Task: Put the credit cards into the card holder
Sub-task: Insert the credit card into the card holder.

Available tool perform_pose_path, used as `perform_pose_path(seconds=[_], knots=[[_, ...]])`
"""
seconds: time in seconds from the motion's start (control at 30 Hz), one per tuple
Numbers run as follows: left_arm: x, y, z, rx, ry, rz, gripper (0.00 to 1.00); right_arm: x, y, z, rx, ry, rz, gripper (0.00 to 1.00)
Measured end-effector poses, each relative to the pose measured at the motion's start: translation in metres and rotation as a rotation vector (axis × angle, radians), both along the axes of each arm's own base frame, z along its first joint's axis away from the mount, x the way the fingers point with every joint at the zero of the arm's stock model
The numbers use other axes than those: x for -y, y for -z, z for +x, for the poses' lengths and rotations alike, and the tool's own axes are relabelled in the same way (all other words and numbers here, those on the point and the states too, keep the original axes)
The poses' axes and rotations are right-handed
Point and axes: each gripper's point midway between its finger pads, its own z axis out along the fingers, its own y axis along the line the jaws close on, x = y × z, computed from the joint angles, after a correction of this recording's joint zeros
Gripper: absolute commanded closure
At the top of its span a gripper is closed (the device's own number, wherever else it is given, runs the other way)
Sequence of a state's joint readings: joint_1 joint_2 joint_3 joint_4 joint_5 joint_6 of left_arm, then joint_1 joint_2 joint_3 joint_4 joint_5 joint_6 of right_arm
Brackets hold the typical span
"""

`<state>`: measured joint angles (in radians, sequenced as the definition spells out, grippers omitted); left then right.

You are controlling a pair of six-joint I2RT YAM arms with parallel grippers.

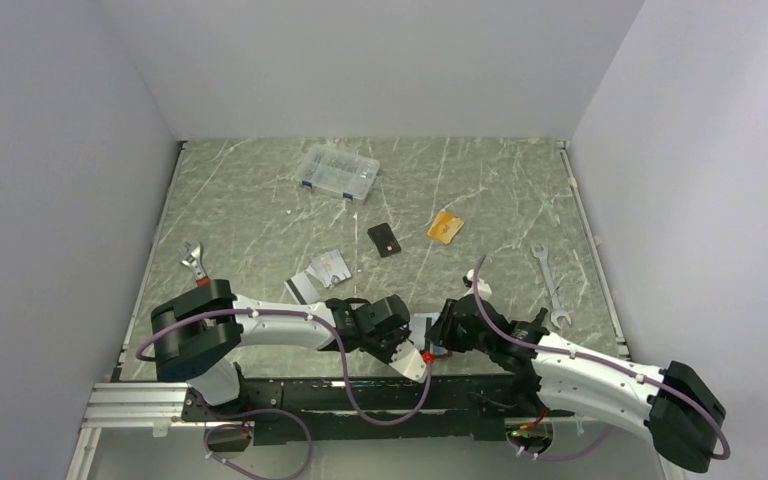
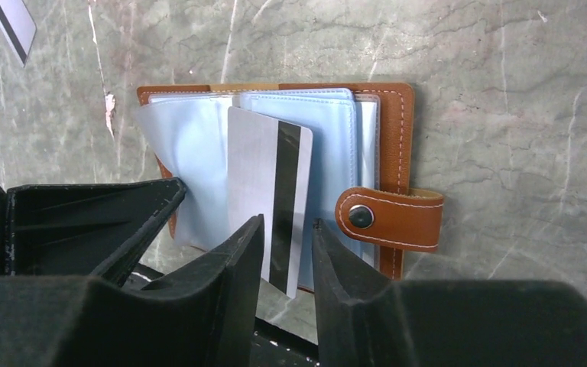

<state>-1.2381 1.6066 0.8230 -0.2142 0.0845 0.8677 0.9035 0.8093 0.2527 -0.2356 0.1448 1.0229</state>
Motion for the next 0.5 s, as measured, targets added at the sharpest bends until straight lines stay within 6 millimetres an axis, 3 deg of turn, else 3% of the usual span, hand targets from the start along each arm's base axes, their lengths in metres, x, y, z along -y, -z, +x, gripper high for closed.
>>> perform_pose_path(seconds=[0.17,0.5], knots=[[0.0000,0.0002,0.0000,0.000,0.000,0.000,1.00,0.0021,0.0045,-0.0011,-0.006,0.003,-0.008,0.81],[-0.0001,0.0003,0.0000,0.000,-0.001,0.001,1.00,-0.0006,0.0081,0.0018,-0.006,0.002,-0.013,0.87]])
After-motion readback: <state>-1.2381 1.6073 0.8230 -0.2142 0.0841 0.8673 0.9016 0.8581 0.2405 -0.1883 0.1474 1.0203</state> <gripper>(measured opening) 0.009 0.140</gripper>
